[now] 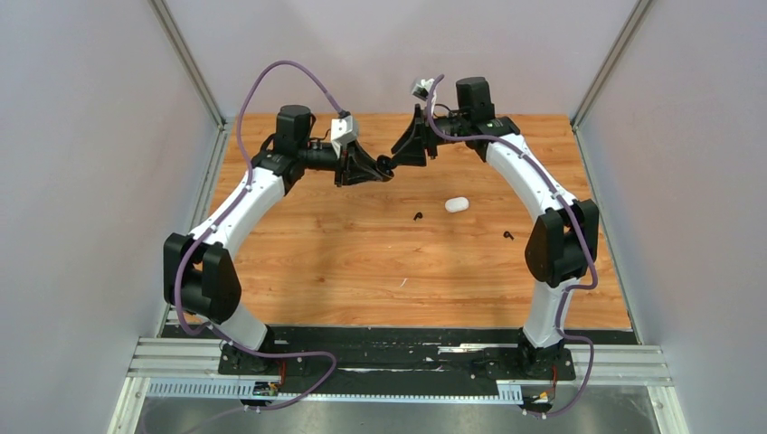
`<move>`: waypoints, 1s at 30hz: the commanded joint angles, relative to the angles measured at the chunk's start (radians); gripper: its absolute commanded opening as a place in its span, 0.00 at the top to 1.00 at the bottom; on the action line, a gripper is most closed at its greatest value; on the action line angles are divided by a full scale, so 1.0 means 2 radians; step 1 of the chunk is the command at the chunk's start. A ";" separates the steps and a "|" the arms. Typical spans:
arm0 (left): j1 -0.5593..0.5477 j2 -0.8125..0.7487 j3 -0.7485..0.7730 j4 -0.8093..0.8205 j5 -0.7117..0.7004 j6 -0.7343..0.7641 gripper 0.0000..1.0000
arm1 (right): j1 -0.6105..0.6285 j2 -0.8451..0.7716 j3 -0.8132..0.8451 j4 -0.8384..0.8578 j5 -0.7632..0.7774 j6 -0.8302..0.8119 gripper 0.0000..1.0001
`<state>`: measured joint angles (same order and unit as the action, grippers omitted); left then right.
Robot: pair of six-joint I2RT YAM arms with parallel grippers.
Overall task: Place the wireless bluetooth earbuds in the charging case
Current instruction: Open the charging case.
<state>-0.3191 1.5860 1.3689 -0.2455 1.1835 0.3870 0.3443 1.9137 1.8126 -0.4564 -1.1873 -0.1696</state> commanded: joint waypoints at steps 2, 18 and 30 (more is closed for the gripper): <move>-0.002 -0.015 -0.020 0.139 0.001 -0.132 1.00 | 0.003 -0.014 -0.012 0.029 -0.008 0.007 0.52; -0.001 -0.019 -0.052 0.238 -0.016 -0.232 1.00 | 0.003 -0.026 -0.032 0.029 -0.006 0.009 0.75; 0.000 -0.015 -0.047 0.201 -0.078 -0.245 0.63 | 0.013 -0.034 -0.023 0.027 0.063 -0.032 1.00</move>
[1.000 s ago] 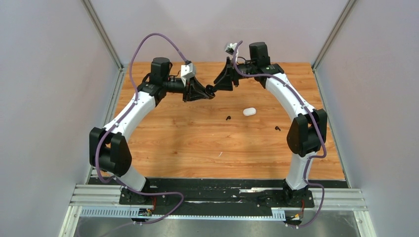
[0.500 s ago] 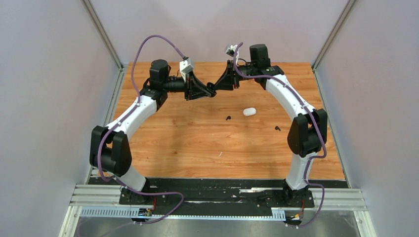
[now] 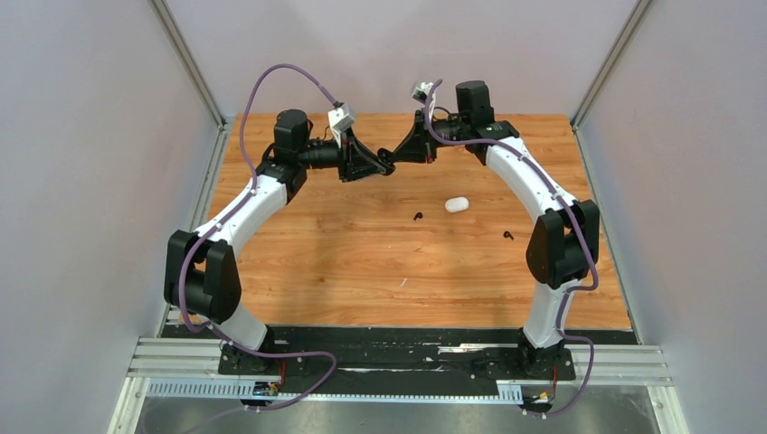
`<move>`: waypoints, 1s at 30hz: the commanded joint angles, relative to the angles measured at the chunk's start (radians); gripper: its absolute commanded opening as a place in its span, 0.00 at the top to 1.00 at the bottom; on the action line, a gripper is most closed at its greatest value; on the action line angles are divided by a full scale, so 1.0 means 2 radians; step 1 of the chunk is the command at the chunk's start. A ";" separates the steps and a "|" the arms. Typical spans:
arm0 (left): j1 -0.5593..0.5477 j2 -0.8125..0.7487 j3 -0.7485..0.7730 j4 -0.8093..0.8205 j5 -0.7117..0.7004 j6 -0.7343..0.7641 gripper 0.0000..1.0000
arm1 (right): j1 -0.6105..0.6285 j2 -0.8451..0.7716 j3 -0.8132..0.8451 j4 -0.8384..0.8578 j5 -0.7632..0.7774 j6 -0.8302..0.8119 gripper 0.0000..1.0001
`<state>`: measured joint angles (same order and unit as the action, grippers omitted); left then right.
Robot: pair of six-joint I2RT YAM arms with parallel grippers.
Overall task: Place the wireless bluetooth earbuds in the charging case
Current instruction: Open the charging case.
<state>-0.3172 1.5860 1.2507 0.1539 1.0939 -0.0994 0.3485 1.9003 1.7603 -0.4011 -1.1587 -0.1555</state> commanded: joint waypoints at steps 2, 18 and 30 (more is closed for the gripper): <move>-0.001 -0.023 0.017 -0.033 -0.044 0.012 0.52 | 0.011 -0.034 0.011 -0.024 0.075 -0.084 1.00; 0.031 0.022 0.143 -0.238 -0.020 -0.047 0.35 | 0.042 -0.103 -0.046 -0.084 0.180 -0.393 1.00; 0.025 0.095 0.233 -0.343 0.003 -0.023 0.36 | 0.072 -0.102 -0.045 -0.098 0.210 -0.447 1.00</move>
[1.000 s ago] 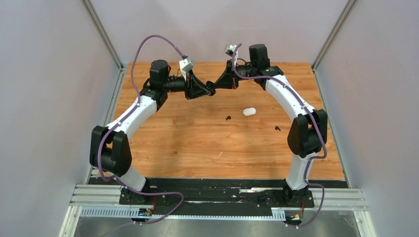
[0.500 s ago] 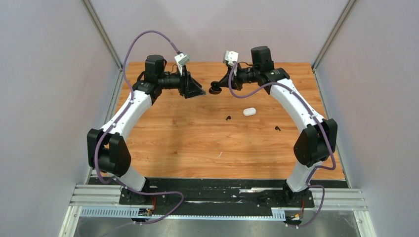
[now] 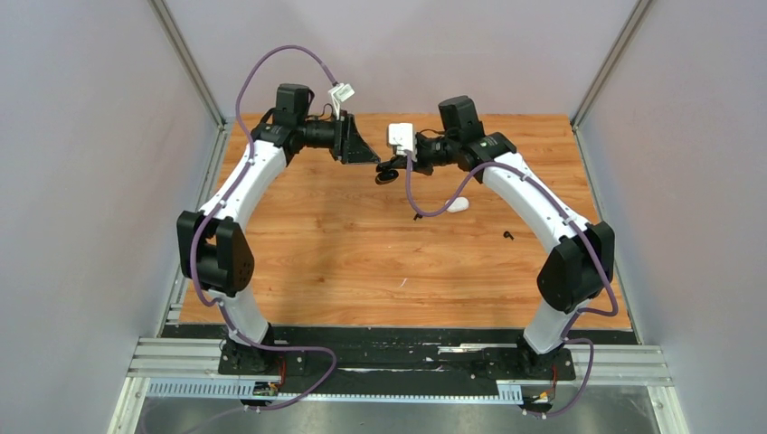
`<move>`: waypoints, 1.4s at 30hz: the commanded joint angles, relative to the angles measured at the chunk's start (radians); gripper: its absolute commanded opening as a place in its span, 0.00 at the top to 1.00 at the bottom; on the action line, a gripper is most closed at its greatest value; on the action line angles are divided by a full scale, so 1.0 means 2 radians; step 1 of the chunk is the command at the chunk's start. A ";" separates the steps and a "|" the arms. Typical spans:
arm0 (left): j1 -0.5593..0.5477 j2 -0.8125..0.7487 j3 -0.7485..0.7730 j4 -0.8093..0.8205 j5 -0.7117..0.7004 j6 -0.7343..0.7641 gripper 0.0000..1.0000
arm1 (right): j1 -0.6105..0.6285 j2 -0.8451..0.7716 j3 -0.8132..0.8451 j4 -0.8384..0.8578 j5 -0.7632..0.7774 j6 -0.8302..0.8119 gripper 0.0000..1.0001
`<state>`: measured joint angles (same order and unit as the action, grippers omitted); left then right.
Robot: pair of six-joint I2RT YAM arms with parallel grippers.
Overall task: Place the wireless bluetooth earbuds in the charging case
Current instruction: Open the charging case.
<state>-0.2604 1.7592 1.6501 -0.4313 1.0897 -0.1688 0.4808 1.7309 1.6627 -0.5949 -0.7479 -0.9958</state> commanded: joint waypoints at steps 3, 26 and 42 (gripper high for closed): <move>-0.007 0.020 0.049 -0.087 0.006 0.030 0.36 | 0.012 -0.015 0.003 -0.001 0.014 -0.030 1.00; -0.017 0.048 0.068 -0.110 0.022 0.041 0.68 | 0.031 -0.002 0.011 0.000 0.031 -0.040 1.00; -0.017 0.063 0.084 -0.142 0.016 0.058 0.60 | 0.033 0.007 0.015 0.003 0.037 -0.033 1.00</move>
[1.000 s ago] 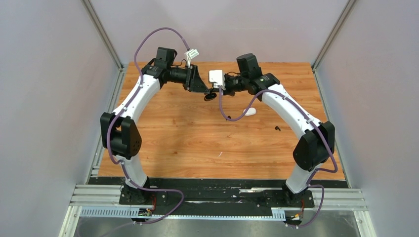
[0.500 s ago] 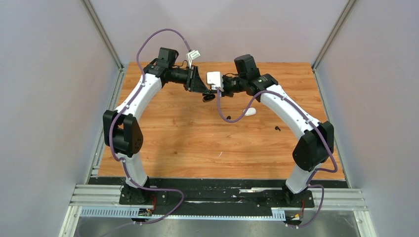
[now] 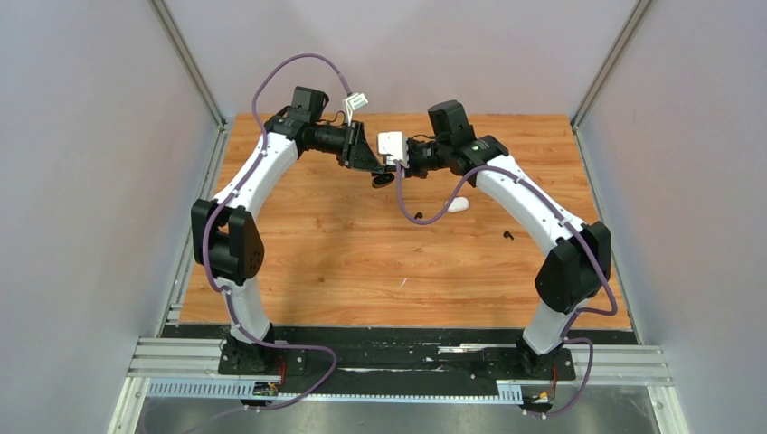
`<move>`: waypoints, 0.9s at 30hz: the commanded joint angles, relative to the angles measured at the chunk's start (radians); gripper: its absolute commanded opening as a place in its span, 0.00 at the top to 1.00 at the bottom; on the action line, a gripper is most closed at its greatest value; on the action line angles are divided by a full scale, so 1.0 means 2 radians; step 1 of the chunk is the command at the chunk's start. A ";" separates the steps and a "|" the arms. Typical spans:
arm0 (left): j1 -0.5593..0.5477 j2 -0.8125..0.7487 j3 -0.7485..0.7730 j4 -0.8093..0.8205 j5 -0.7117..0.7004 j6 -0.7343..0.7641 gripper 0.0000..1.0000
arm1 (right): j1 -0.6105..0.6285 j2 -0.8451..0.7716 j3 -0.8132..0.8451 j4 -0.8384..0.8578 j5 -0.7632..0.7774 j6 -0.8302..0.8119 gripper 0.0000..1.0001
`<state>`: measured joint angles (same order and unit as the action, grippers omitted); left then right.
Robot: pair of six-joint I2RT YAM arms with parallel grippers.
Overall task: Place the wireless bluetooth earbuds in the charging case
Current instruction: Open the charging case.
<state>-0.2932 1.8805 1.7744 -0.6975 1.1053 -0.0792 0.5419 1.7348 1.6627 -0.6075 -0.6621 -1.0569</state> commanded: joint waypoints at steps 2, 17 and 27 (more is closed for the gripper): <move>-0.001 0.003 0.022 -0.009 0.009 0.014 0.64 | 0.004 0.005 0.016 0.009 -0.007 -0.002 1.00; -0.001 0.004 0.025 -0.010 0.020 0.025 1.00 | 0.004 0.015 0.020 0.013 -0.008 0.021 0.85; 0.005 0.007 0.008 -0.007 0.009 0.032 1.00 | -0.011 -0.024 0.017 0.003 0.005 0.082 0.58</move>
<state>-0.2920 1.8938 1.7760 -0.7303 1.0969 -0.0383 0.5385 1.7573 1.6711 -0.6018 -0.6525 -0.9657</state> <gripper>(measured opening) 0.323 0.401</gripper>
